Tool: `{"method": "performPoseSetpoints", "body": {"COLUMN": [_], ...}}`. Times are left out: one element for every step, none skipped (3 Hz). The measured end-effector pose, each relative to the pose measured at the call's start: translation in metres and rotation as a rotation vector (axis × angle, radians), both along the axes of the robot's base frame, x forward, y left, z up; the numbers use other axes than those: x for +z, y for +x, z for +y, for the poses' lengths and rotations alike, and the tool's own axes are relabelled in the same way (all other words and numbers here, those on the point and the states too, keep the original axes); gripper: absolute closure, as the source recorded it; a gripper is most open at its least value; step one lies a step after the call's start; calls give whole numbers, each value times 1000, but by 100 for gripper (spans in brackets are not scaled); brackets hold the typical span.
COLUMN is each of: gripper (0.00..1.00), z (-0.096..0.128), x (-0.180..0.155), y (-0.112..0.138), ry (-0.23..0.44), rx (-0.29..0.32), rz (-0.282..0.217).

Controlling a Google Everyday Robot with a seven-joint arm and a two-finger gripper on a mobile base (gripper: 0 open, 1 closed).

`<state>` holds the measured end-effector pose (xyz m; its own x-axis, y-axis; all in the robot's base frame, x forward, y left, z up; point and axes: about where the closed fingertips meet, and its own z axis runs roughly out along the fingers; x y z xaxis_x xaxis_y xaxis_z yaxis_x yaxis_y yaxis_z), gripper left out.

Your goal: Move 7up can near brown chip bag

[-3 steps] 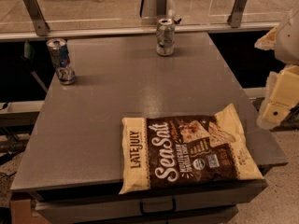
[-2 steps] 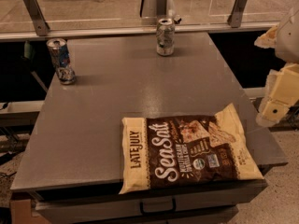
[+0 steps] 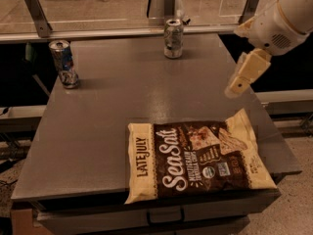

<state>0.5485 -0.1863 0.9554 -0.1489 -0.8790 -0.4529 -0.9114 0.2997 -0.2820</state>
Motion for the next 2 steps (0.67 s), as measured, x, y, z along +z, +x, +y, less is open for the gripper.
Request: {"method": "performPoseSetpoints", "body": {"gripper": [0,0], "z": [29,29], "x": [-5,-5], "y": [73,73], "ry": [121,121], "rx": [5,5], "rz": [-84,-83]}}
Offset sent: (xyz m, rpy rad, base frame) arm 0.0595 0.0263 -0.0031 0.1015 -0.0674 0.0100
